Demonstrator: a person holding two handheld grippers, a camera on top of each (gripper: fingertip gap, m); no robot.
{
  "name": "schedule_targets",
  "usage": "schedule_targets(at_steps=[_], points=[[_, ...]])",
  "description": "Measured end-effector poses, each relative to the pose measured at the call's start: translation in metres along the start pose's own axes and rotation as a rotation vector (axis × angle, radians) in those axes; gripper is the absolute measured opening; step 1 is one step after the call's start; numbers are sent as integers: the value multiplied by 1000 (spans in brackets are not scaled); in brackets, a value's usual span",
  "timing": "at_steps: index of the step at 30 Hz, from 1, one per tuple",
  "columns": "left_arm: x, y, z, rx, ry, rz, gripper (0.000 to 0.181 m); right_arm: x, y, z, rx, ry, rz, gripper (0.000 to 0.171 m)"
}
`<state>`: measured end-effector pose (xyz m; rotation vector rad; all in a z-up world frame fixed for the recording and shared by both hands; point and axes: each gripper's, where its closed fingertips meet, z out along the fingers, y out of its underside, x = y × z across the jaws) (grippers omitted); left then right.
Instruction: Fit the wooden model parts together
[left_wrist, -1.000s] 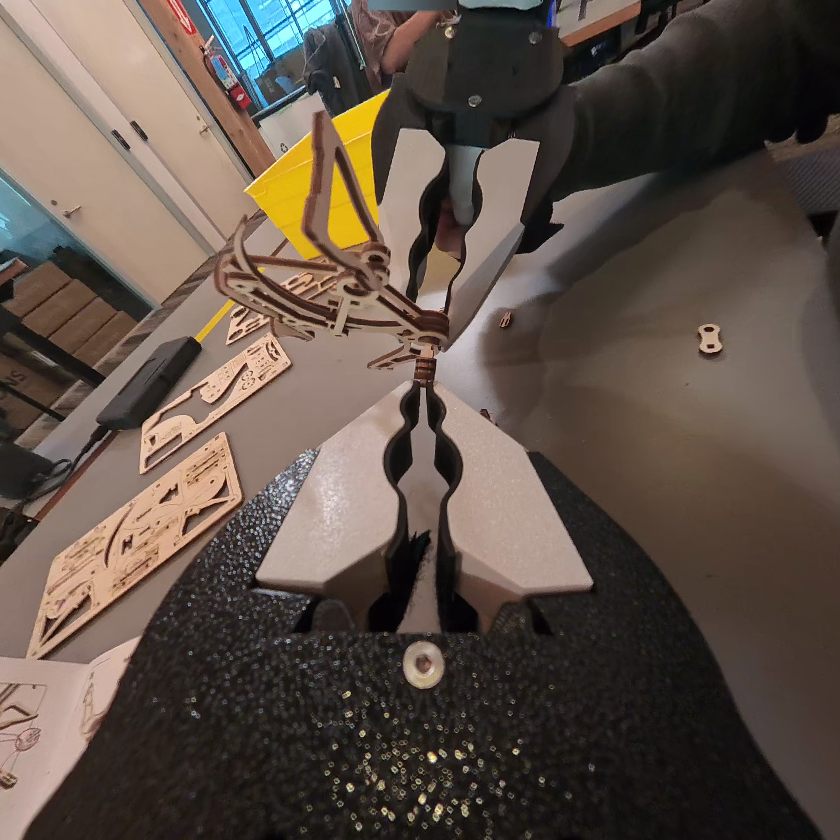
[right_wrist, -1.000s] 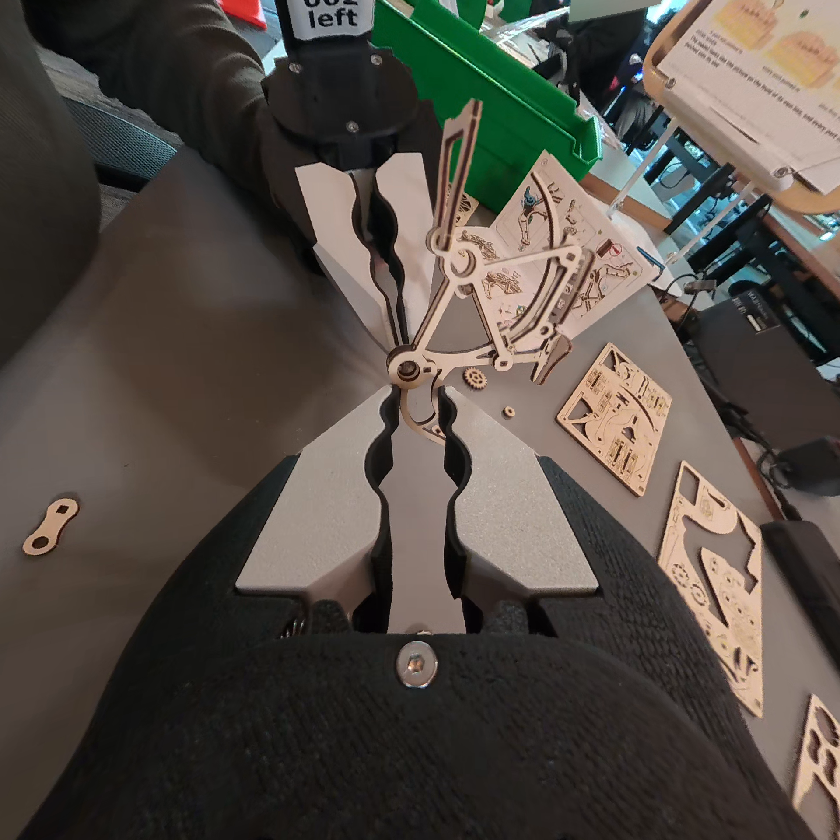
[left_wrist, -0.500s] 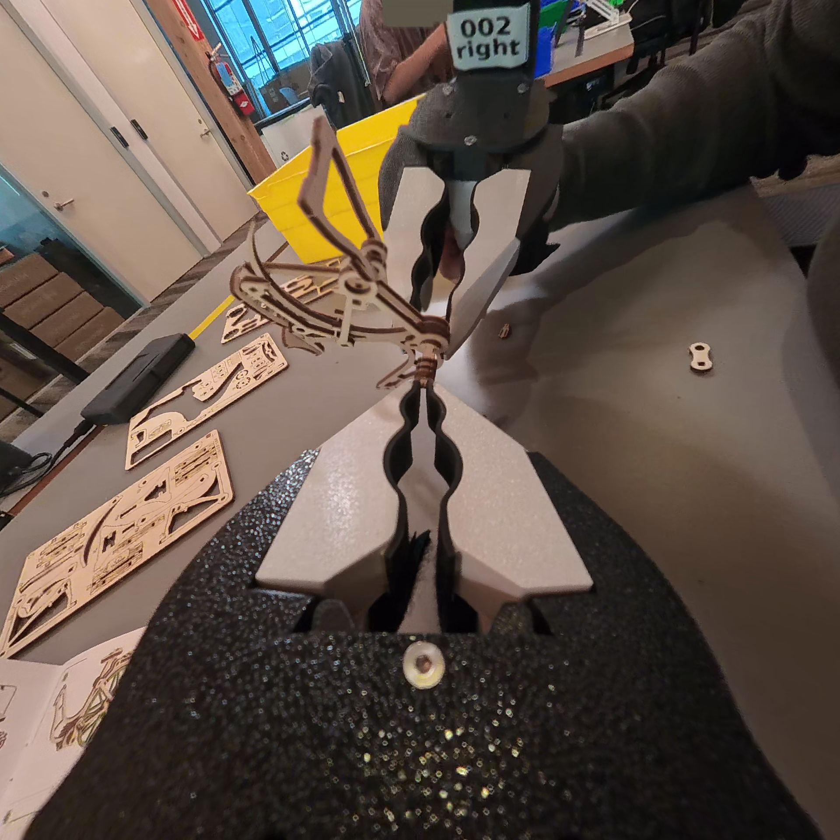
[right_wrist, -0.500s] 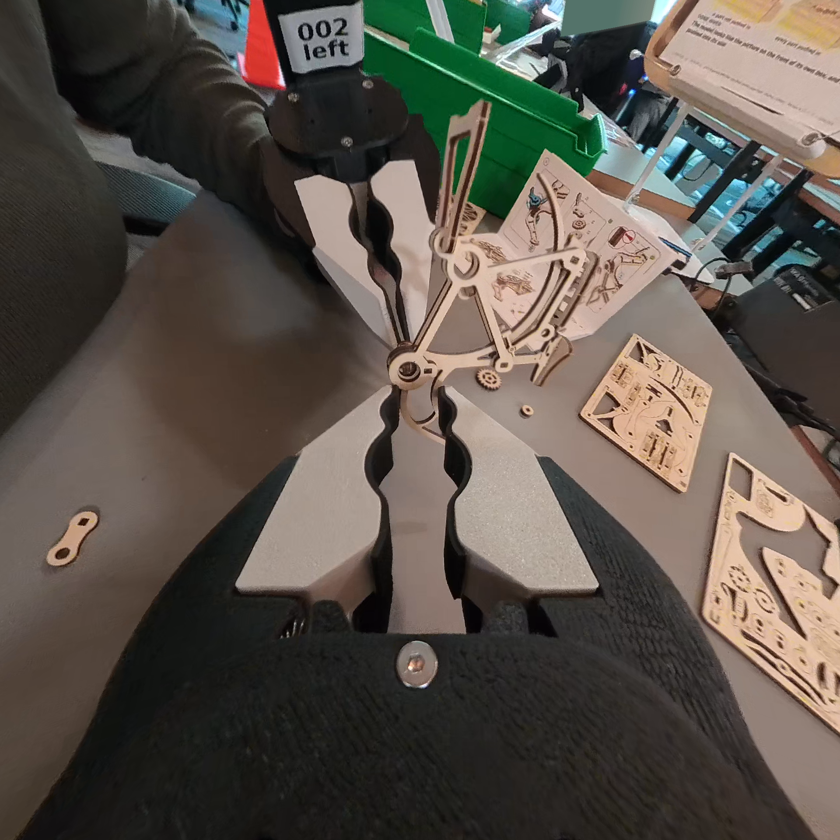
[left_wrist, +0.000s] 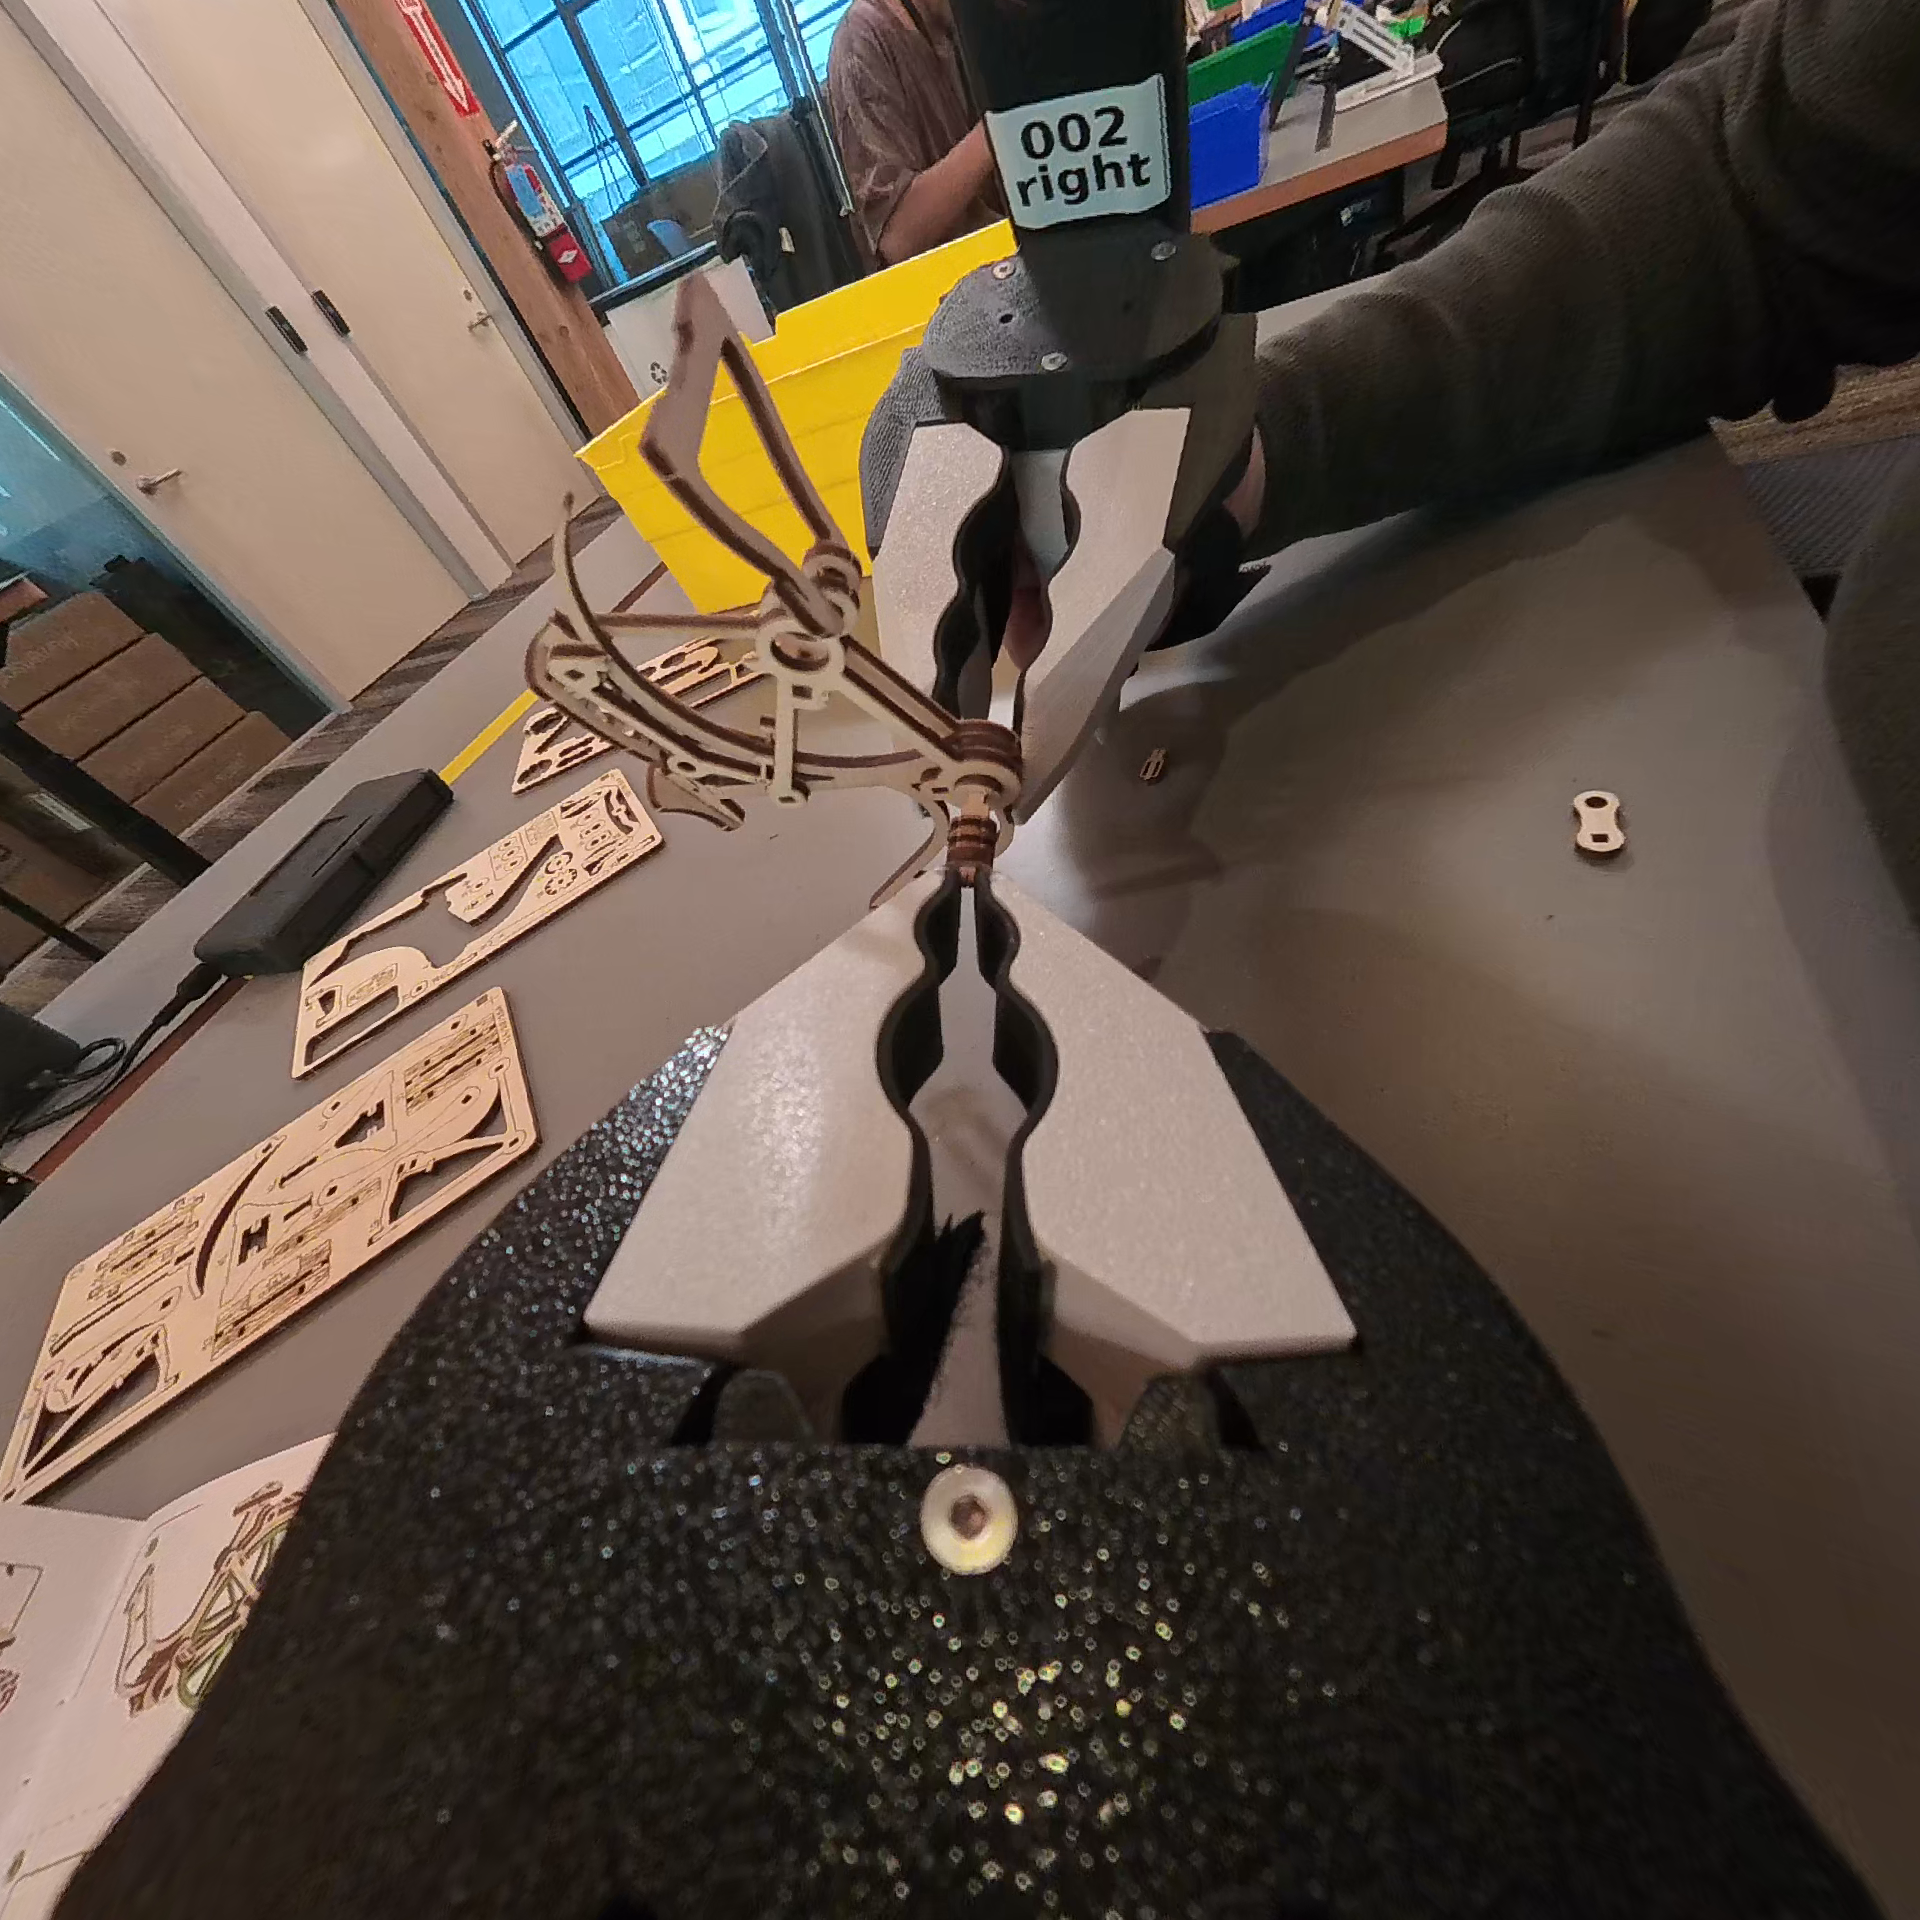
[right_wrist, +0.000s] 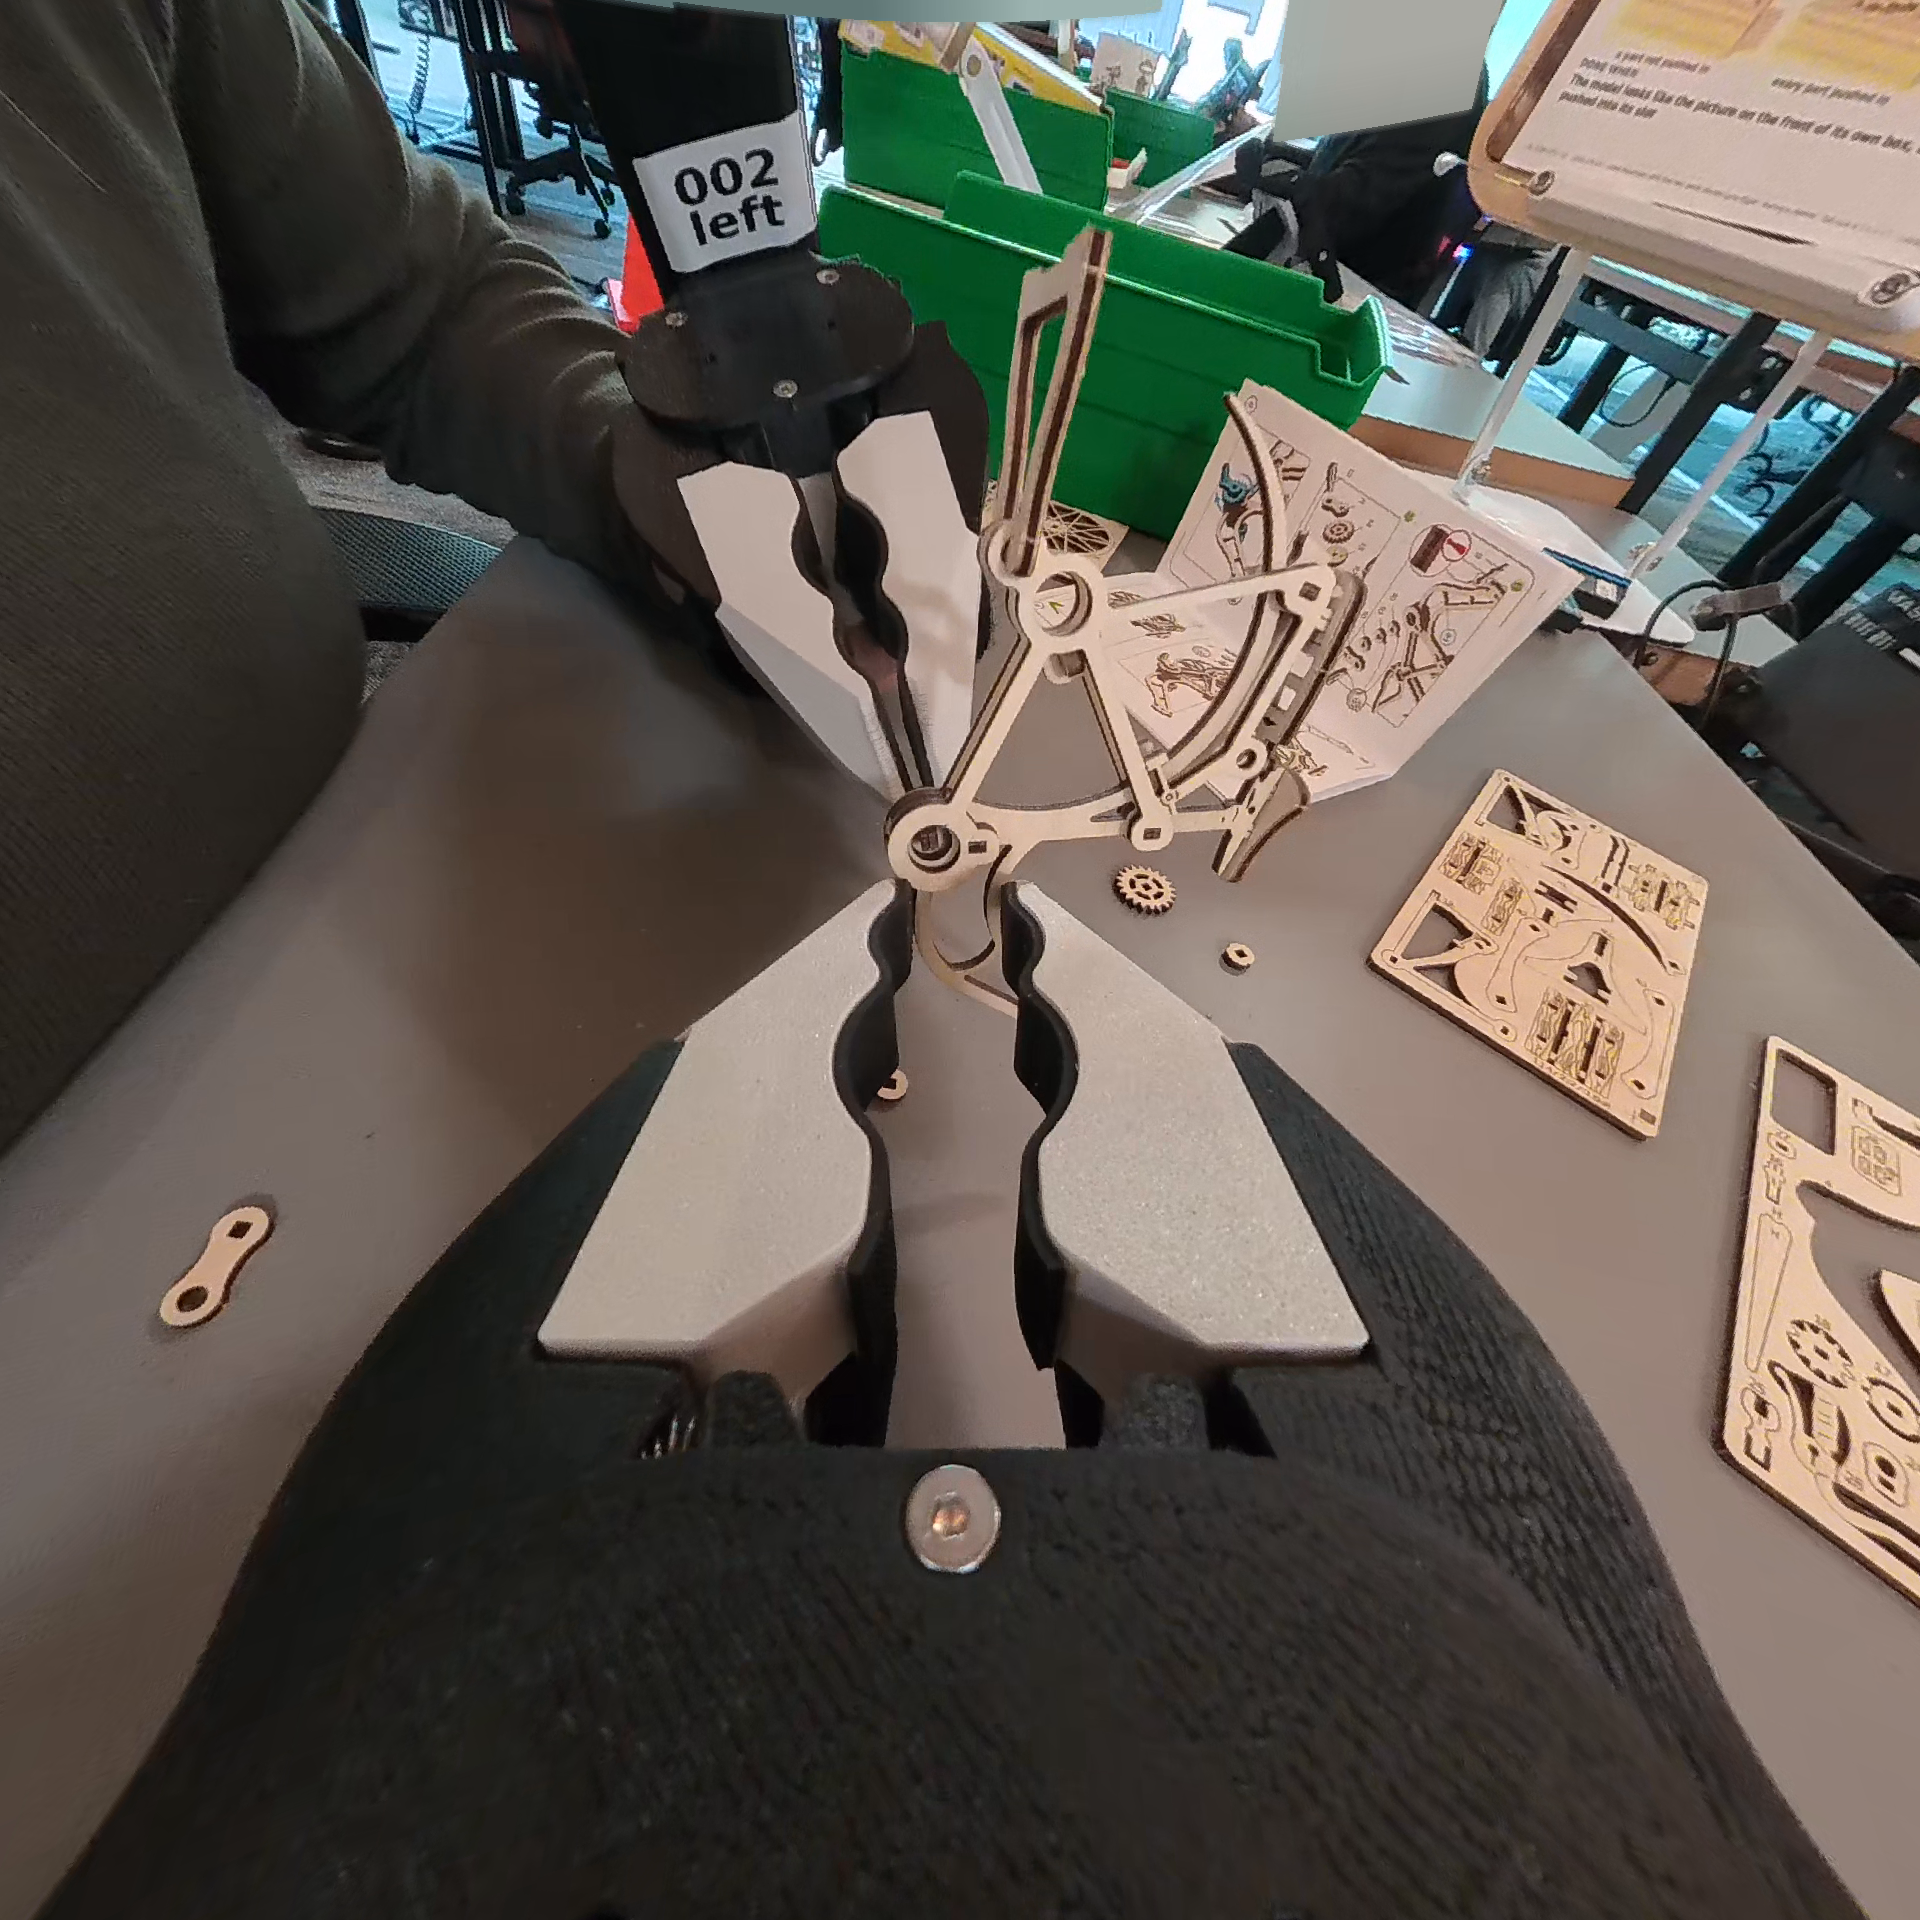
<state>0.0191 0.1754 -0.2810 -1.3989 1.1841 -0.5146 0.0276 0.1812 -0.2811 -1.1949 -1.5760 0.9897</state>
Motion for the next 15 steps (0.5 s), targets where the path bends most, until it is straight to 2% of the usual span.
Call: schedule_targets(at_steps=[6,12,15], points=[[-7,6,0,-37,-35,-1,0,12,1,-8,-53,61,-40,15],[-11,14,0,-79,-39,-35,0,53,60,-44,-517,239,13,15],[-8,15,2,-94,-28,-24,0,51,80,-51,-636,226,74,15]])
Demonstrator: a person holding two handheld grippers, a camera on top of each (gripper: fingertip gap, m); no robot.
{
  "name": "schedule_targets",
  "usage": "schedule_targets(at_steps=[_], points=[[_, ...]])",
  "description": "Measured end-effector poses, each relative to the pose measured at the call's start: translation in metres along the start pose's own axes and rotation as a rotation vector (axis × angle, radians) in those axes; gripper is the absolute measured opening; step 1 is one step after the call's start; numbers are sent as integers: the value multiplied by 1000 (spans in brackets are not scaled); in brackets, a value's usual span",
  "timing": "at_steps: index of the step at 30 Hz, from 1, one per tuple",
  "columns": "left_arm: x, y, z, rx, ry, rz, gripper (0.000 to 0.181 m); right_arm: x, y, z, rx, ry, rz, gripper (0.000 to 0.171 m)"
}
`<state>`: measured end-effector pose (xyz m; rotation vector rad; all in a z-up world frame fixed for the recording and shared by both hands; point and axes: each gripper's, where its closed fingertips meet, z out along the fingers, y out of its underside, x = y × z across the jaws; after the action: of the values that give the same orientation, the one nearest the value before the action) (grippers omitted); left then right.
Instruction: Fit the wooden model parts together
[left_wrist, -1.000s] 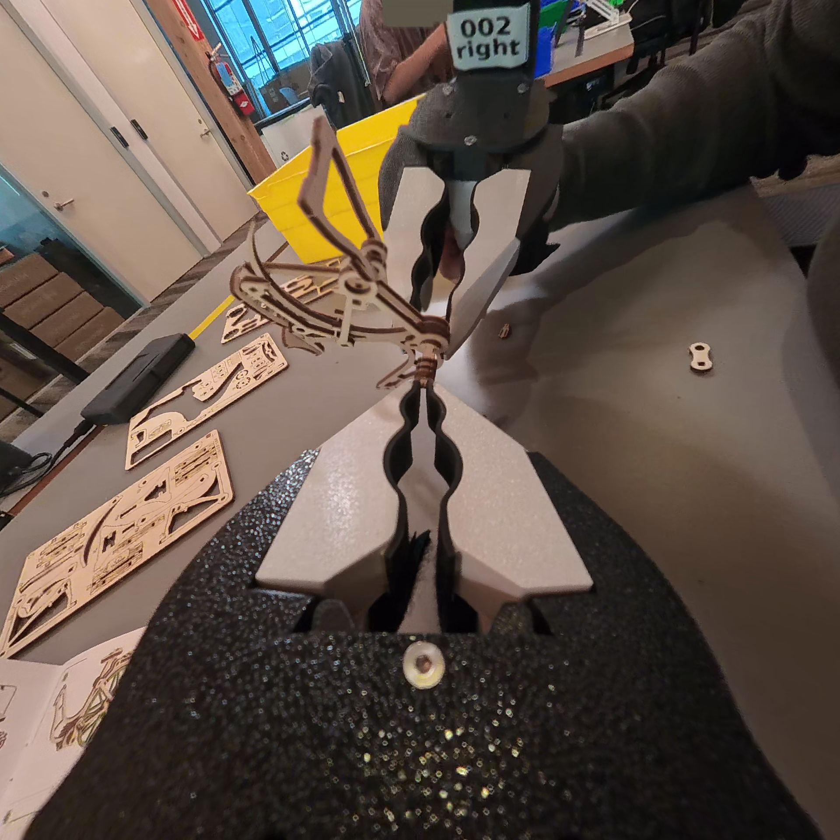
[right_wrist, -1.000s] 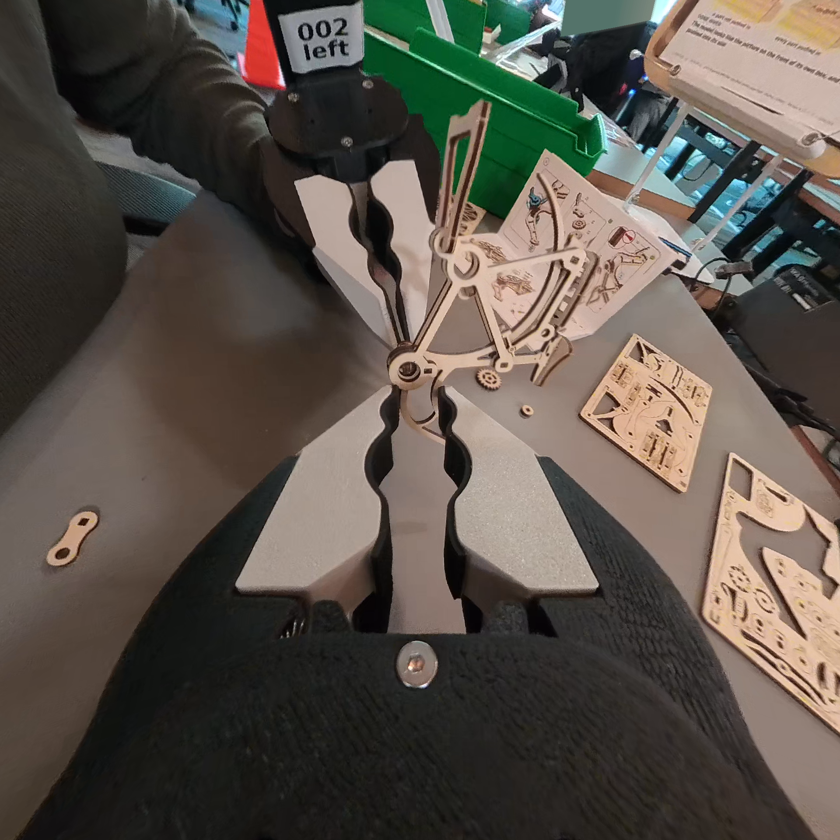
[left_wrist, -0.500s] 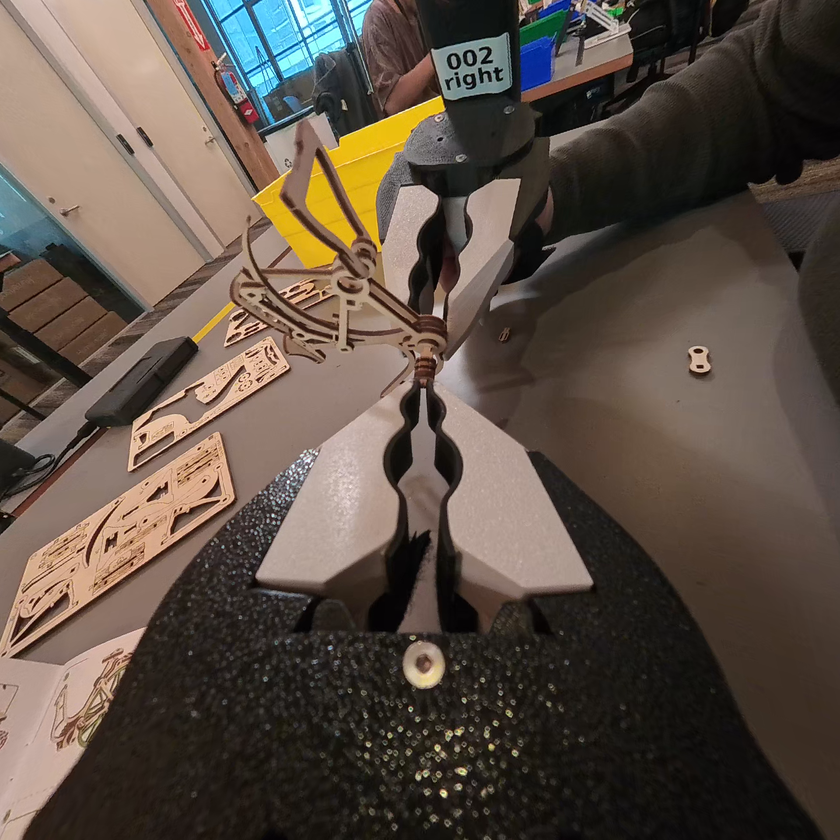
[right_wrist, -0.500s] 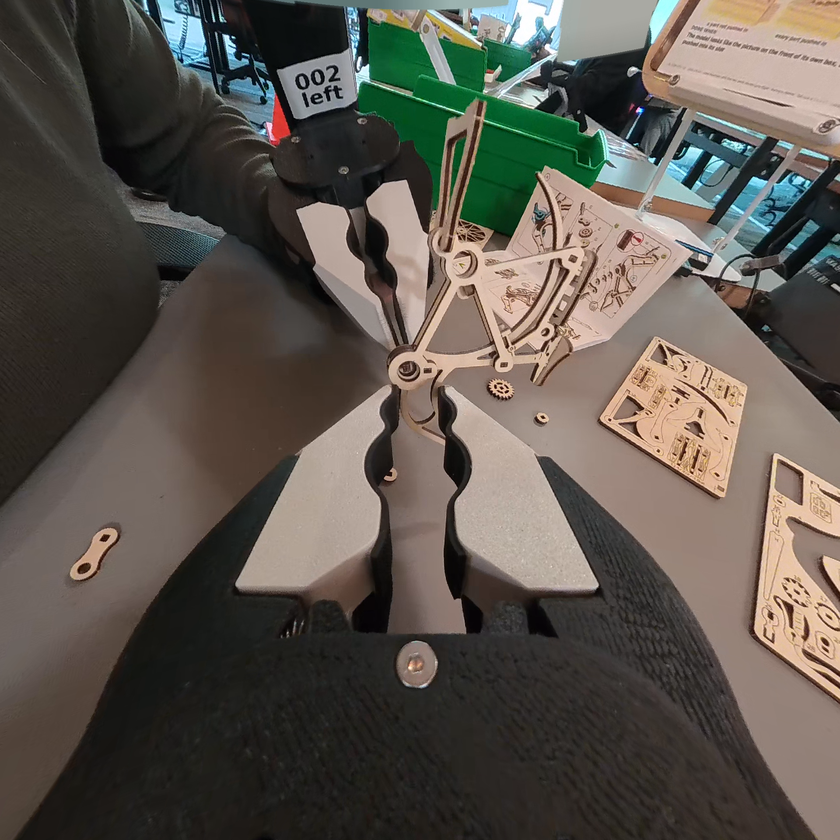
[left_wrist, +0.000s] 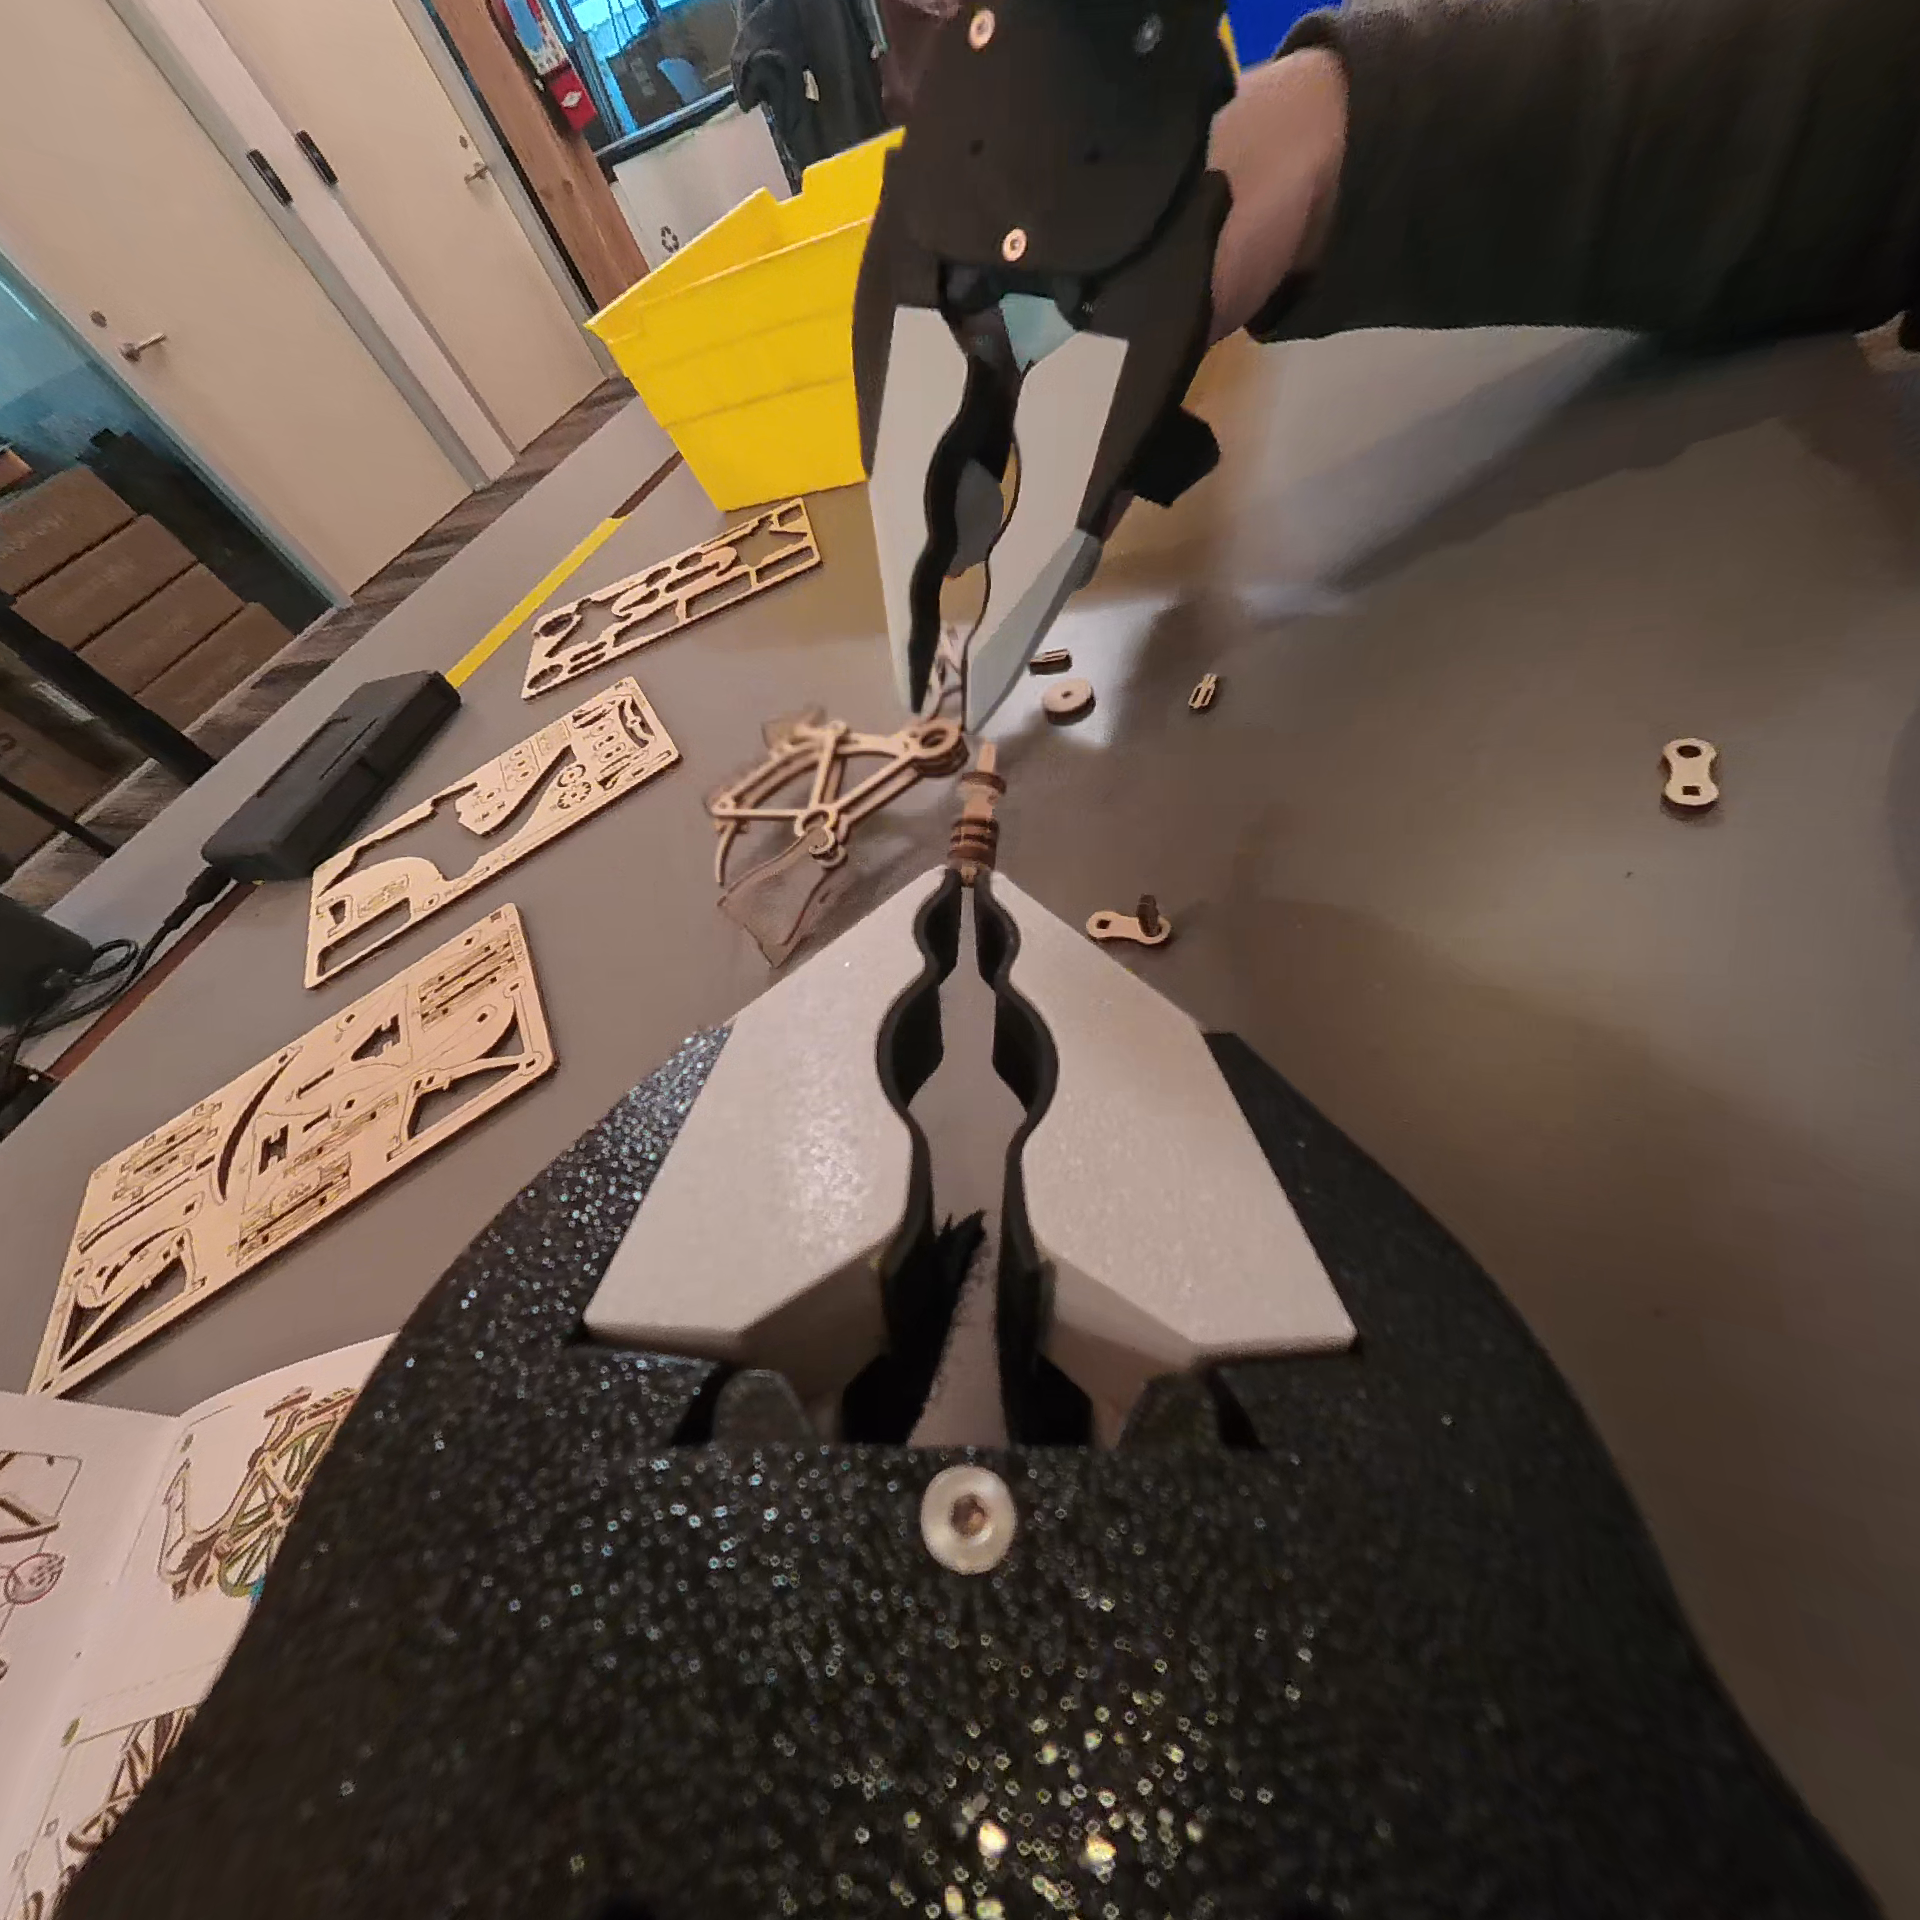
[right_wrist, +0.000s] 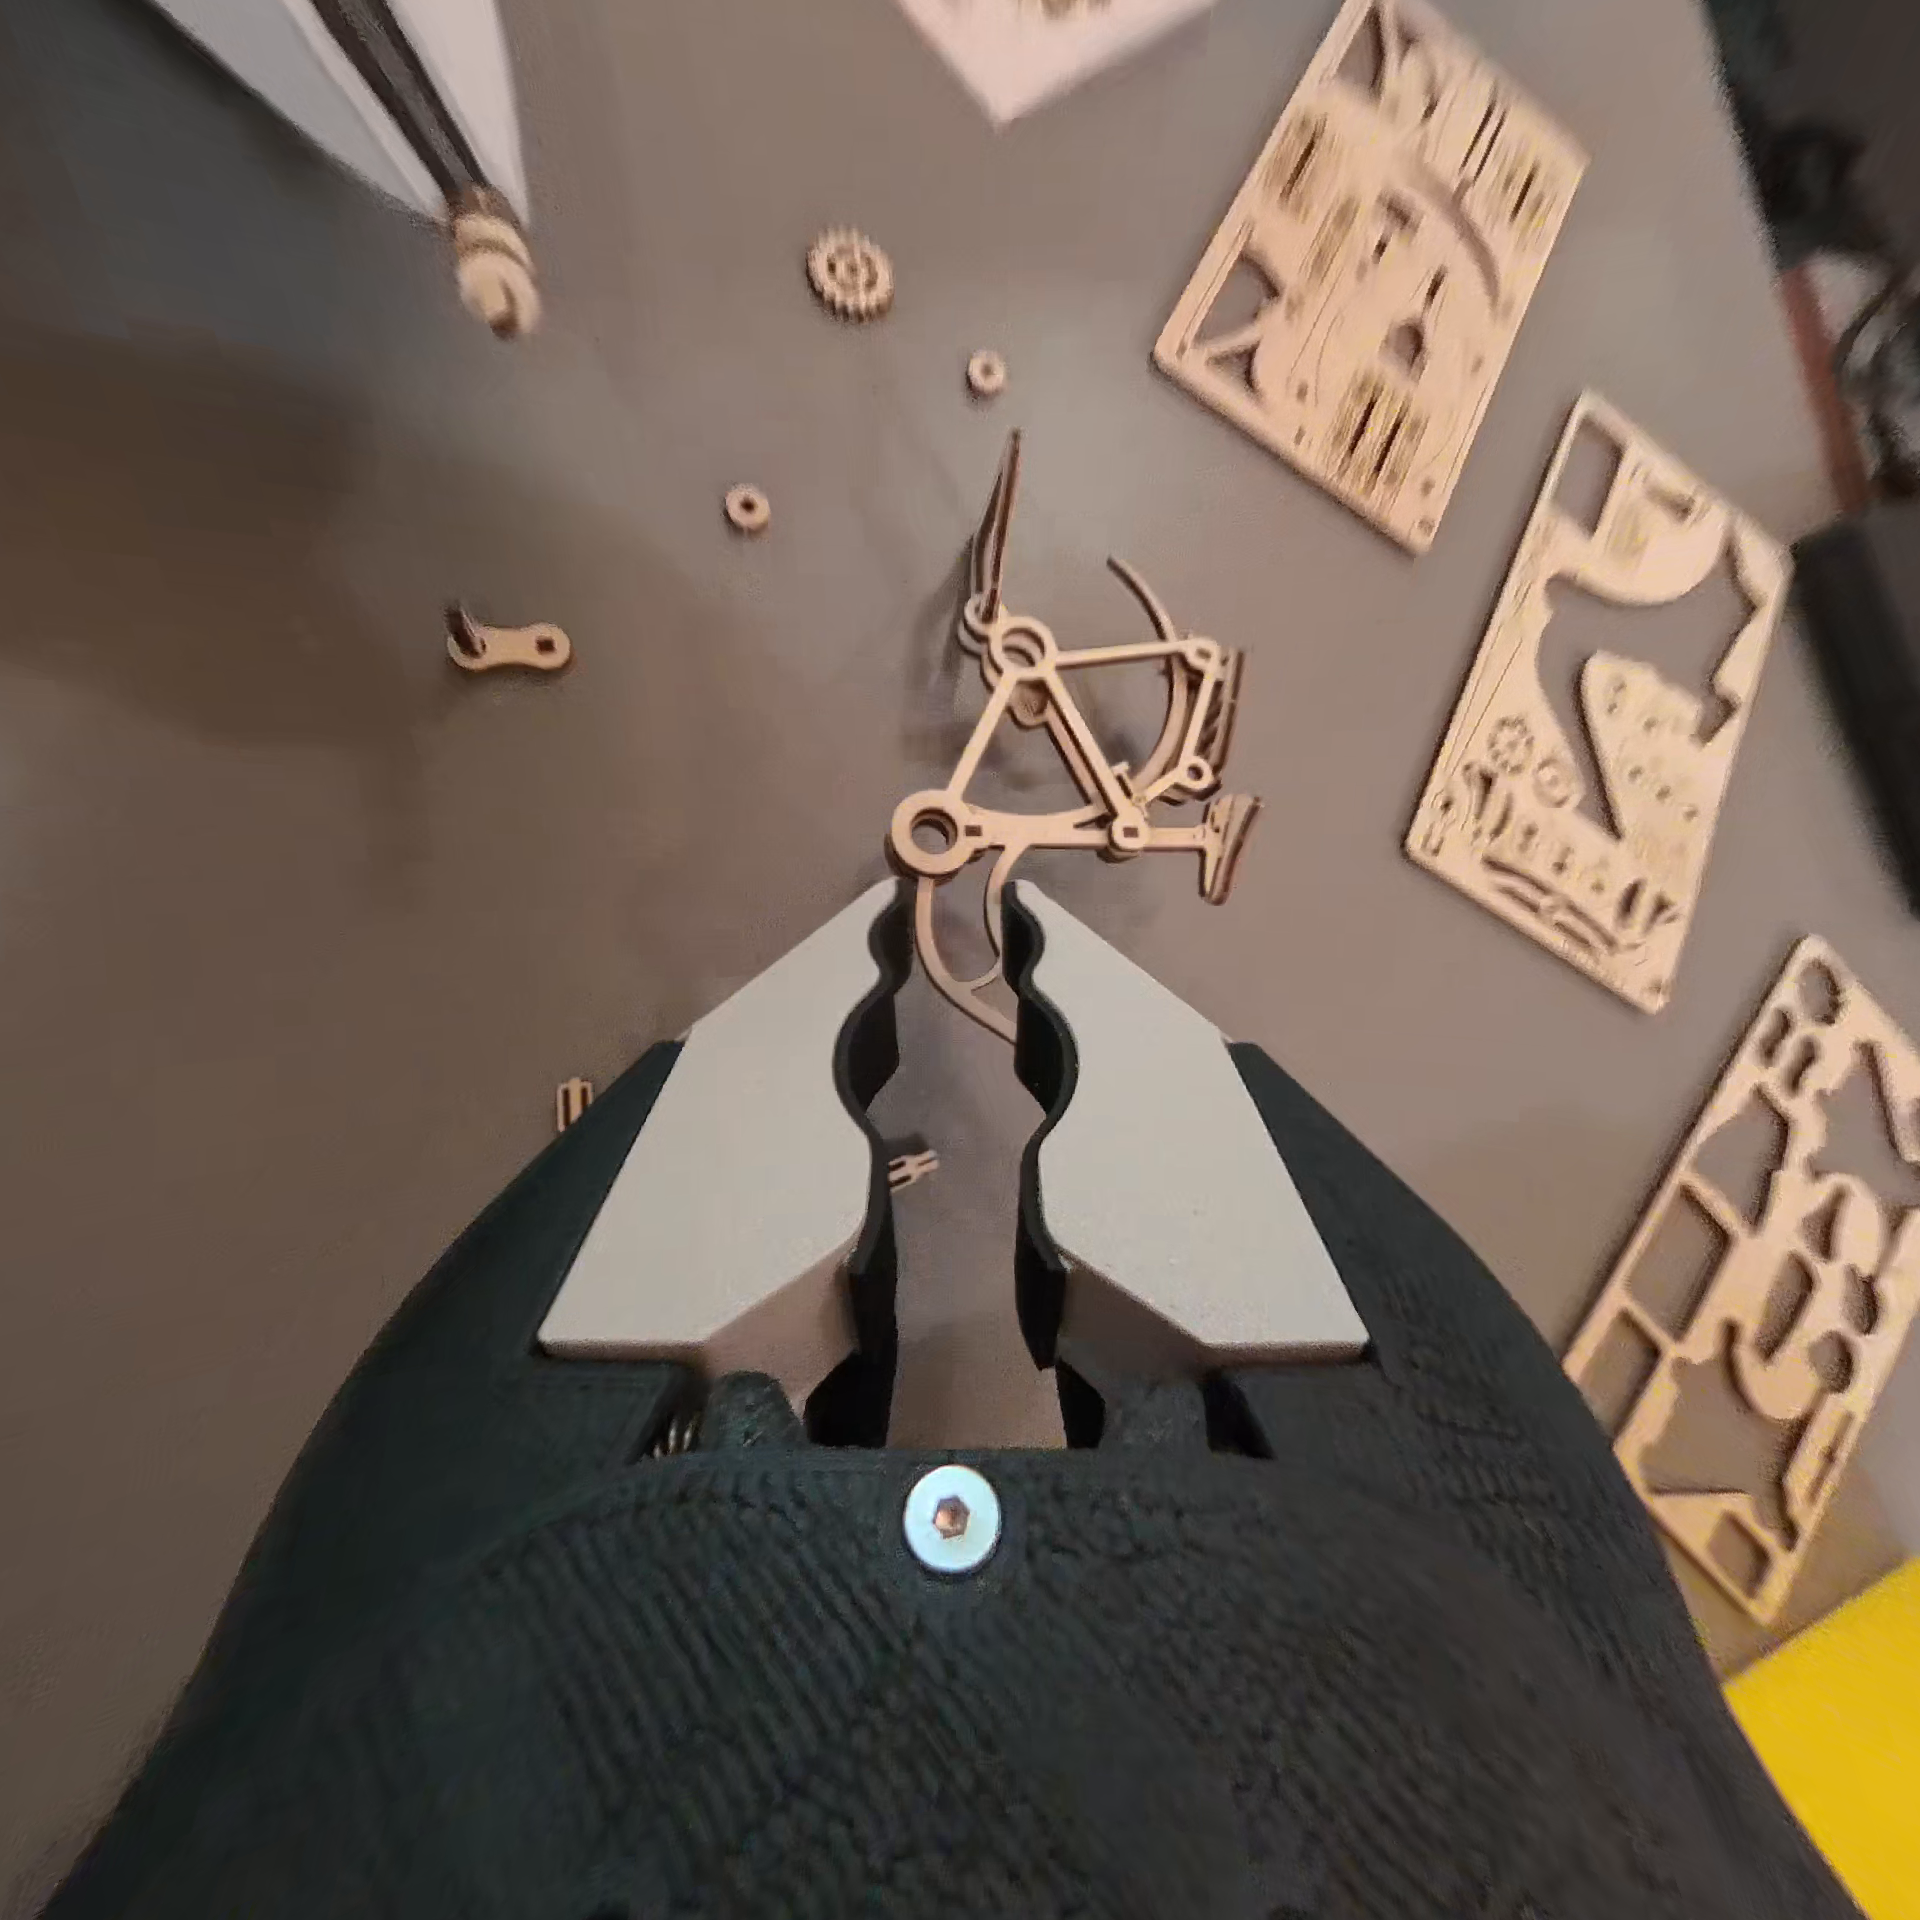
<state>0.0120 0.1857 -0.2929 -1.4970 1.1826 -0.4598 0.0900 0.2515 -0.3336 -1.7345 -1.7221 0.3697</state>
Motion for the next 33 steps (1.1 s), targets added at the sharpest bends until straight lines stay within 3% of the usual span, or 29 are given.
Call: schedule_targets(at_steps=[4,6,10,15,18,22,26,29,33], points=[[2,1,1,-11,5,13,0,6,6,2,-24,26,26,43],[3,0,0,-9,10,7,0,2,-13,-8,71,32,-19,54],[10,-2,1,6,58,-17,0,-54,-77,-27,432,-82,-186,35],[17,-5,1,19,99,-29,0,-74,-85,-15,431,0,-374,16],[19,-4,1,8,106,-17,0,-77,-85,-13,445,-16,-372,8],[19,-6,0,27,104,-31,0,-78,-88,-16,479,-42,-341,7],[10,-15,-2,61,-22,61,25,-79,-94,-22,542,-89,-267,7],[17,-15,-1,48,-43,178,18,-82,-95,-23,579,-139,-203,7],[15,-14,0,40,-55,196,25,-82,-95,-22,598,-171,-158,6]])
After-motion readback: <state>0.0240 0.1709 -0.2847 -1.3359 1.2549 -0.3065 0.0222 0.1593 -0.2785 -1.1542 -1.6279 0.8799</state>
